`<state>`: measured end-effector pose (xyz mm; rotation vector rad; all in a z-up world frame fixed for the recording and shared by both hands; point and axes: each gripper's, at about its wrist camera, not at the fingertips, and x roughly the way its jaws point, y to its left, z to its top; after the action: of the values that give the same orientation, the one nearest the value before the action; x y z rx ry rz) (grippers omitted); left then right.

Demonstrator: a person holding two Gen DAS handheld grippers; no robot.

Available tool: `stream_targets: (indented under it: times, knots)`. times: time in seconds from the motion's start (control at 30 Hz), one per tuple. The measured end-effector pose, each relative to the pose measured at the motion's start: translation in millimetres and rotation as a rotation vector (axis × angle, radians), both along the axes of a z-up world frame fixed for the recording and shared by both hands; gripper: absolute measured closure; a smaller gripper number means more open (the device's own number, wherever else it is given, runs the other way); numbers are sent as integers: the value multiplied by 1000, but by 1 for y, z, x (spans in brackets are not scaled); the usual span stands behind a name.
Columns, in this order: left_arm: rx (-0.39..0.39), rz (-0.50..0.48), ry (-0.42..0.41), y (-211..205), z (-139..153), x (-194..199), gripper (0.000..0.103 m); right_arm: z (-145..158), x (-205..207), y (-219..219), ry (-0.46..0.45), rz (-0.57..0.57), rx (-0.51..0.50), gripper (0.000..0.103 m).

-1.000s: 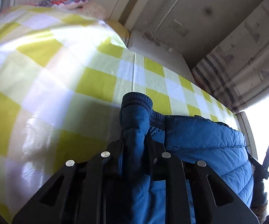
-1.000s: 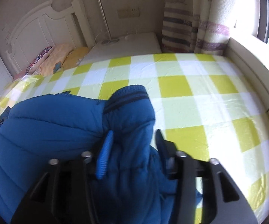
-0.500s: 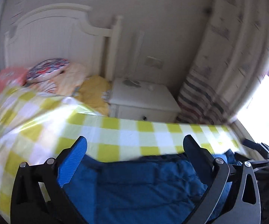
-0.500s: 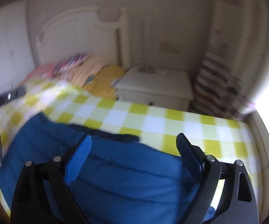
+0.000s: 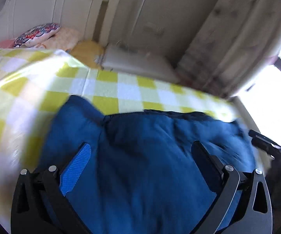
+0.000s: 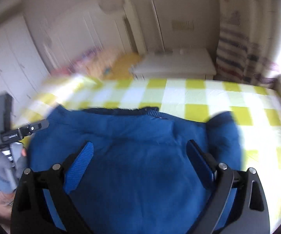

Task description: Fold large clothes

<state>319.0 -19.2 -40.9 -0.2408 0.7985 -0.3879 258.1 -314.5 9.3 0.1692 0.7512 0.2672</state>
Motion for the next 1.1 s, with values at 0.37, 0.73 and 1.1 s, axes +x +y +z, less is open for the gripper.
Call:
stream_targets:
  times: [0.37, 0.73, 1.1]
  knots:
    - [-58, -34, 83, 120, -71, -163, 4, -78, -213, -109, 22, -59, 139, 9]
    - [-52, -67, 81, 90, -74, -148, 10, -83, -202, -62, -12, -19, 38, 26]
    - [-41, -70, -3, 102, -64, -210, 60, -78, -250, -47, -46, -14, 71, 66]
